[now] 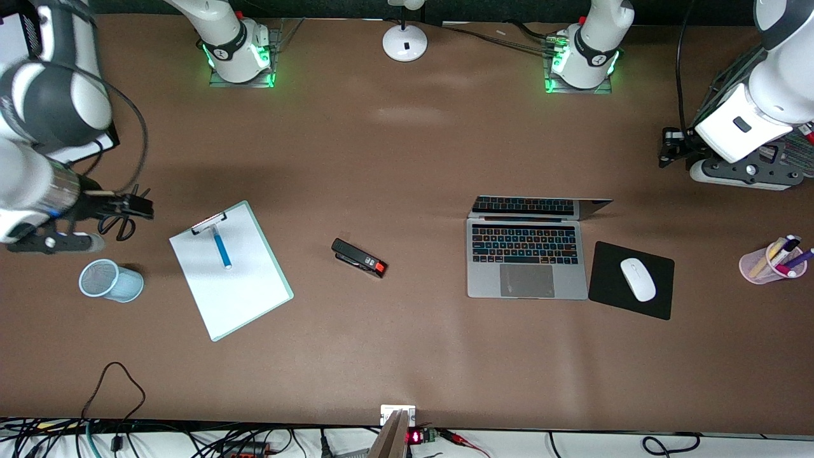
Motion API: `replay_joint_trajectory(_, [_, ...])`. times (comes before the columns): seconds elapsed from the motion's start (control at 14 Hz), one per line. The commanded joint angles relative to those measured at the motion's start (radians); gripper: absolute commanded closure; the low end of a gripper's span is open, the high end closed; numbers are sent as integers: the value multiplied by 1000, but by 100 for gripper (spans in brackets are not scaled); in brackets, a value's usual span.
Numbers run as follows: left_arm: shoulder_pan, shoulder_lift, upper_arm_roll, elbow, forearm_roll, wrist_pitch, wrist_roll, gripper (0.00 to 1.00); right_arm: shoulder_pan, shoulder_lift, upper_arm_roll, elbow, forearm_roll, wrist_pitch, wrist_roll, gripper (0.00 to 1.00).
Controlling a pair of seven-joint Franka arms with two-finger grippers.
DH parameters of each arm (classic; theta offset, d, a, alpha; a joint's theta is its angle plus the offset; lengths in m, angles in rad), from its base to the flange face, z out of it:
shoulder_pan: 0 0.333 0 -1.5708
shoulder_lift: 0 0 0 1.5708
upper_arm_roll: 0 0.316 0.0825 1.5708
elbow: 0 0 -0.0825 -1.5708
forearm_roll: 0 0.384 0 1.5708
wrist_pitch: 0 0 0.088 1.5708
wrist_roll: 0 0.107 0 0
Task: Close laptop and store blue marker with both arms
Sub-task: 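Reach the right gripper to the blue marker while the left gripper moves out, then grasp the blue marker with the right gripper while the left gripper reaches the laptop lid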
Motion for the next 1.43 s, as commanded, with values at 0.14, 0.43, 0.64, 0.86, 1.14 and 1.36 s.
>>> replay_joint_trajectory(0.14, [-10,35,-1,62,-4,-50,-15,100,24,117,-3,3,1,105,-61,0])
replay_joint_trajectory(0.43, [-8,33,-53,62,-122,-174,-70,100,30,205,1,-5,4,202,-81,0])
replay_joint_trajectory(0.64, [-4,27,-145,45,-144,-205,-176,100,30,248,11,-8,6,239,-95,0])
replay_joint_trajectory(0.86, [-5,36,-222,-37,-155,-91,-208,100,30,281,22,-20,6,282,-99,0])
replay_joint_trajectory(1.14, [-4,35,-237,-174,-153,70,-234,100,21,324,40,-20,13,335,-309,0])
replay_joint_trajectory(1.36, [-3,30,-249,-289,-152,213,-234,100,10,353,40,-20,88,346,-342,0])
